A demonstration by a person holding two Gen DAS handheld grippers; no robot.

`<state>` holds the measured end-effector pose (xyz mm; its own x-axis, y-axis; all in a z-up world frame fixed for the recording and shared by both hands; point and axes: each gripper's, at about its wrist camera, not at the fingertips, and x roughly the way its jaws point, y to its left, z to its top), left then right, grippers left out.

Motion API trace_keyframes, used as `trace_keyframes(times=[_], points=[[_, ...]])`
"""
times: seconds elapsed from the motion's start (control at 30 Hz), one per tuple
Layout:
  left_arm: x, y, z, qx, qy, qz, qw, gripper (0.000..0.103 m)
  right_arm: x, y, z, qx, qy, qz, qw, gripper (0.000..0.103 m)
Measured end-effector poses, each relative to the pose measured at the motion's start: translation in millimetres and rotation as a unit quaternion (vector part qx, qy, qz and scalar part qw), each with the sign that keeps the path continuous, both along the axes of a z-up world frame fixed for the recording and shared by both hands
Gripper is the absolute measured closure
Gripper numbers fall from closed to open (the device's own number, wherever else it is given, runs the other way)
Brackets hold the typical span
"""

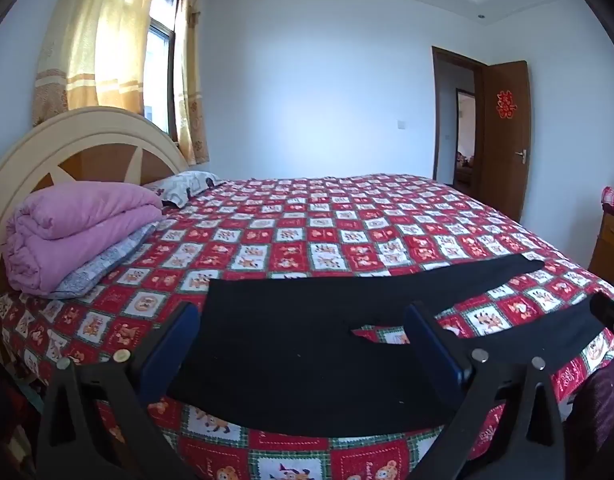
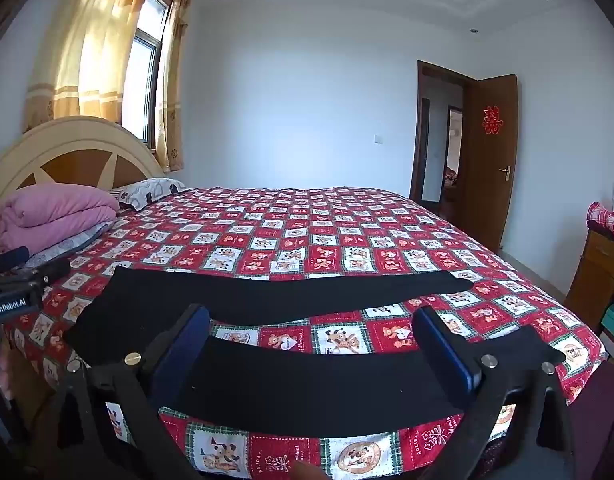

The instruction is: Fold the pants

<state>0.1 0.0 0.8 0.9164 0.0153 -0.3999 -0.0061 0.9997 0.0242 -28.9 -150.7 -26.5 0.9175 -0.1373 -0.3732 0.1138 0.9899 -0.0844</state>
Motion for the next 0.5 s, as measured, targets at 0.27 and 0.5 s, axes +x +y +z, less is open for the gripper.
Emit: trace_keyframes(times=[0.27,0.5], points=[[1.6,30.1,11.8,-0.036,-0.027,0.030,0.9985,0.000,0.4,0.9,-0.6,0.001,0.000,-0.001,1.000,0.001],[-3.9,23.5,11.2,-0.025,-0.037,0.035,0.9984,0.000,1.5,0.3,-1.4,0.004,0.001,-0.001,1.000,0.001]])
